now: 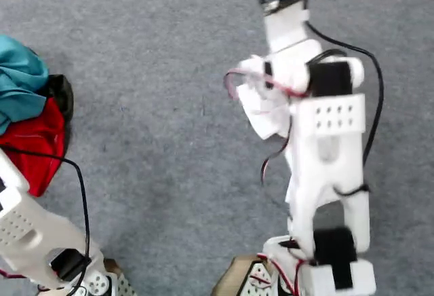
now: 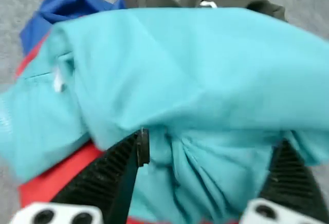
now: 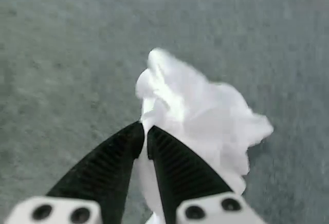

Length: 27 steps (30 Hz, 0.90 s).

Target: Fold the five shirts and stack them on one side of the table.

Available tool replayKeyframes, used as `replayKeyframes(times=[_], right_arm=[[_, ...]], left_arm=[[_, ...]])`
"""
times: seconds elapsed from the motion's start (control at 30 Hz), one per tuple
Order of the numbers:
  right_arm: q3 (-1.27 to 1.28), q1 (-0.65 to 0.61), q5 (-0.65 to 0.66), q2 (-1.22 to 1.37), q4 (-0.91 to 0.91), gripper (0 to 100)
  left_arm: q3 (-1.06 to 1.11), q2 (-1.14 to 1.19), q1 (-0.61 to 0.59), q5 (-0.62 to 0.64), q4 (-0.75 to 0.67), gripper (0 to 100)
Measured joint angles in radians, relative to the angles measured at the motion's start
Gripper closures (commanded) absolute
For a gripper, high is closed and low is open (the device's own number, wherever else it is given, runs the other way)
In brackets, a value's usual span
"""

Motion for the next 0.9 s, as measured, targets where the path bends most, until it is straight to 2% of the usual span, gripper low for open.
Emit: replayKeyframes(times=[0.13,0.3,0.6,0.77,0.9], right_arm=[[-0.095,-0.123,0.0,-0.054,0.002,99.4],[-0.279,-0.259,0.0,-0.066,0.002,99.4],[-0.704,-0.451,0.0,0.049,-0.069,99.4],[-0.815,-0.459,0.0,0.149,-0.13,99.4],[-0.802,-0.336,0.0,0.207,-0.063,99.4]], left_arm=[[-0.115,-0.049,0.008,0.0,0.19,98],[-0.143,-0.08,0.058,0.012,0.348,95],[-0.143,-0.08,0.072,0.077,0.442,95],[-0.094,-0.08,0.08,0.078,0.445,95],[-0.028,-0.08,0.083,0.078,0.445,95]])
